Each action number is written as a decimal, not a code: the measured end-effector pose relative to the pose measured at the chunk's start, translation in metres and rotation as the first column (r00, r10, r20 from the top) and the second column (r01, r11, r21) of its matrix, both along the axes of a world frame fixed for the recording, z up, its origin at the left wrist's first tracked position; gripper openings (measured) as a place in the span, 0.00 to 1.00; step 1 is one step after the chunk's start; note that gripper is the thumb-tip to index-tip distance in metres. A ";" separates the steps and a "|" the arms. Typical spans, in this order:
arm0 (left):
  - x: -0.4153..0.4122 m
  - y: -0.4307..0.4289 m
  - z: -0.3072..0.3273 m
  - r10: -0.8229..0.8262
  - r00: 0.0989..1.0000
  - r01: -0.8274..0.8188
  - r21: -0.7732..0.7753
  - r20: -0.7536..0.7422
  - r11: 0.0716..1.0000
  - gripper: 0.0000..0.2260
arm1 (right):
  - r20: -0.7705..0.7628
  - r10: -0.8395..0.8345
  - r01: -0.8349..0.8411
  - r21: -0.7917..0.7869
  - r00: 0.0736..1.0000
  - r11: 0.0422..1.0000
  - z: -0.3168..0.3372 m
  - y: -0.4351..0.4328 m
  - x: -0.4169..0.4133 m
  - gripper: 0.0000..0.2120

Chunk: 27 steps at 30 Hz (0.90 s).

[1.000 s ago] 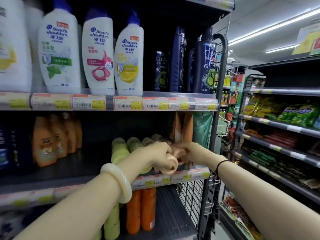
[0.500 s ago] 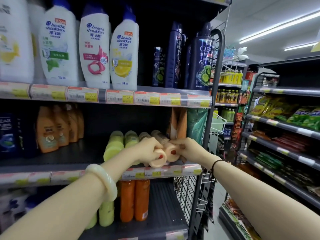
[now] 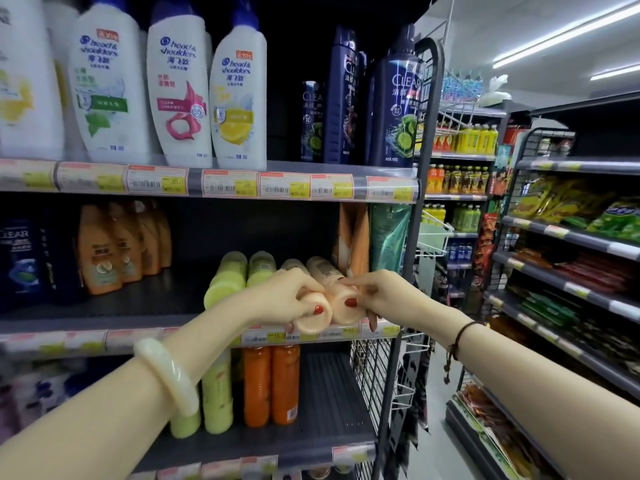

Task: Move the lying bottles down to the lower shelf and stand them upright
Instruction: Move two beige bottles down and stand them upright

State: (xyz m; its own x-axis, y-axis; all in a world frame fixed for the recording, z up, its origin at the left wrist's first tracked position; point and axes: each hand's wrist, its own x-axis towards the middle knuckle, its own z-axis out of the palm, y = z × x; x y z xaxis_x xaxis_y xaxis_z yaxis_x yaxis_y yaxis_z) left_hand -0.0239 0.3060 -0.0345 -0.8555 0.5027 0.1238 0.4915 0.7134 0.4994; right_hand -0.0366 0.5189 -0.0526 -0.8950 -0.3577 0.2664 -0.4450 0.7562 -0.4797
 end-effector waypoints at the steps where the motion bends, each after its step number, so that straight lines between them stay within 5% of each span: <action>1: 0.001 0.000 -0.002 0.018 1.000 -0.019 0.026 0.008 0.999 0.13 | 0.018 0.007 -0.006 -0.032 1.000 0.999 0.000 -0.001 0.002 0.17; 5: 0.003 0.003 0.000 0.130 0.988 -0.138 0.118 0.078 0.983 0.09 | 0.135 0.016 0.006 -0.159 0.991 0.987 0.007 -0.002 0.002 0.18; 10: 0.004 0.020 -0.001 0.301 0.946 -0.298 0.046 -0.117 0.953 0.10 | 0.312 -0.153 0.219 -0.187 0.938 0.958 0.013 -0.016 -0.001 0.22; 15: 0.003 0.023 -0.009 0.400 0.916 -0.401 0.139 0.037 0.905 0.08 | 0.589 -0.107 0.378 -0.359 0.801 0.853 0.008 -0.020 -0.001 0.25; 19: 0.015 0.025 -0.025 0.470 0.881 -0.472 0.185 0.059 0.862 0.24 | 0.584 -0.064 0.396 -0.462 0.809 0.794 -0.003 -0.024 0.008 0.23; 23: 0.027 0.026 -0.042 0.483 0.876 -0.463 0.306 0.014 0.832 0.23 | 0.546 -0.028 0.370 -0.529 0.837 0.764 -0.021 -0.021 0.013 0.20; 27: 0.034 0.026 -0.060 0.482 0.876 -0.459 0.362 0.032 0.811 0.33 | 0.503 -0.018 0.341 -0.558 0.864 0.757 -0.035 -0.020 0.017 0.13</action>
